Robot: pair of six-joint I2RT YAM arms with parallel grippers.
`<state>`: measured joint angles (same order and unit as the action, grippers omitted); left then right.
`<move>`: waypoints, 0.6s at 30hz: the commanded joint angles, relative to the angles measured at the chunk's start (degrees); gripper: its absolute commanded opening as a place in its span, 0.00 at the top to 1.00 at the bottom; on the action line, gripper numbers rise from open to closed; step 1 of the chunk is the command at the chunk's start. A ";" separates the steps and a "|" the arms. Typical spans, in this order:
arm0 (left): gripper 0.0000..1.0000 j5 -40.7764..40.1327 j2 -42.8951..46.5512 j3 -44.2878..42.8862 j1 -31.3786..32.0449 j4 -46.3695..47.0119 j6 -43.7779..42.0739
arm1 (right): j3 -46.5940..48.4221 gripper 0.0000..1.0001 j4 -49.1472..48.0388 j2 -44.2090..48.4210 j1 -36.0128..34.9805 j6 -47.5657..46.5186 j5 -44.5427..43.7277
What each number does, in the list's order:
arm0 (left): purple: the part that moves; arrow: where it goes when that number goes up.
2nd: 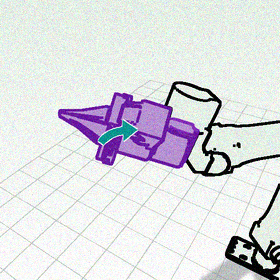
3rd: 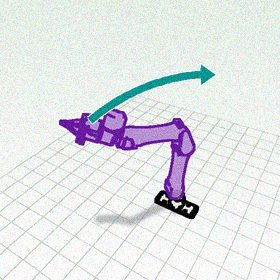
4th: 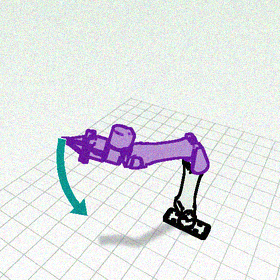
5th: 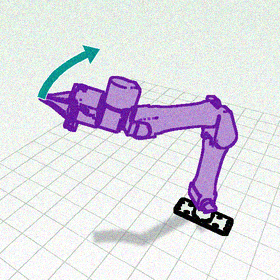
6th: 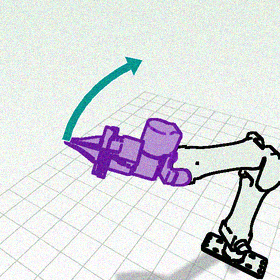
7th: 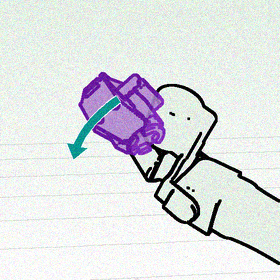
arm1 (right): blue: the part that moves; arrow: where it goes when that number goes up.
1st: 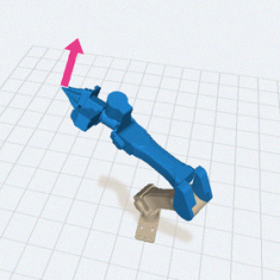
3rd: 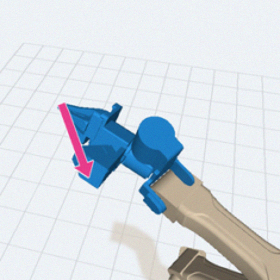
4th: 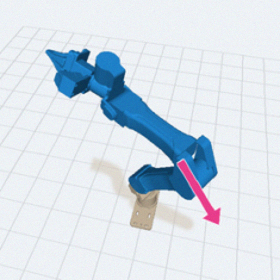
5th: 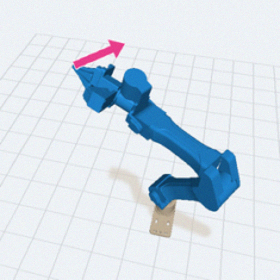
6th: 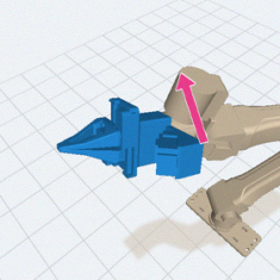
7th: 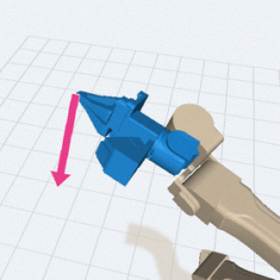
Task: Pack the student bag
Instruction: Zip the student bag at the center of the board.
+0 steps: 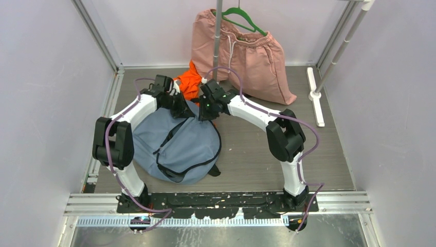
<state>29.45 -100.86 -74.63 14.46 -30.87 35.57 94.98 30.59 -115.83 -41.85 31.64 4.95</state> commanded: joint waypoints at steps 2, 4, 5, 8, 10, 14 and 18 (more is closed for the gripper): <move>1.00 4.22 1.78 0.34 0.40 1.70 0.29 | 2.89 0.90 -3.05 -0.75 -0.05 0.07 -0.95; 1.00 4.54 1.95 0.63 0.35 1.94 0.50 | 2.80 0.99 -3.50 -0.84 -0.02 0.34 0.44; 1.00 4.60 2.14 0.80 0.31 2.15 0.67 | 2.53 0.99 -3.56 -0.66 -0.07 0.43 0.88; 1.00 4.72 2.88 1.40 -0.18 2.88 1.33 | 0.11 0.99 -3.82 1.43 0.48 0.19 -1.33; 1.00 4.73 3.18 1.42 -0.74 2.84 1.34 | -3.48 0.99 -5.57 4.41 1.33 1.08 -2.22; 1.00 4.95 3.09 0.93 -2.00 2.76 0.99 | -8.25 0.99 -5.96 9.19 2.11 -0.25 -2.77; 1.00 5.14 2.80 0.25 -2.15 2.75 0.73 | -10.77 0.99 -3.11 11.51 2.04 -1.74 -2.10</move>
<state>32.34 -100.79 -73.47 12.88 -29.80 36.07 86.21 25.52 -110.30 -40.05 31.66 4.14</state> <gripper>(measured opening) 0.010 0.039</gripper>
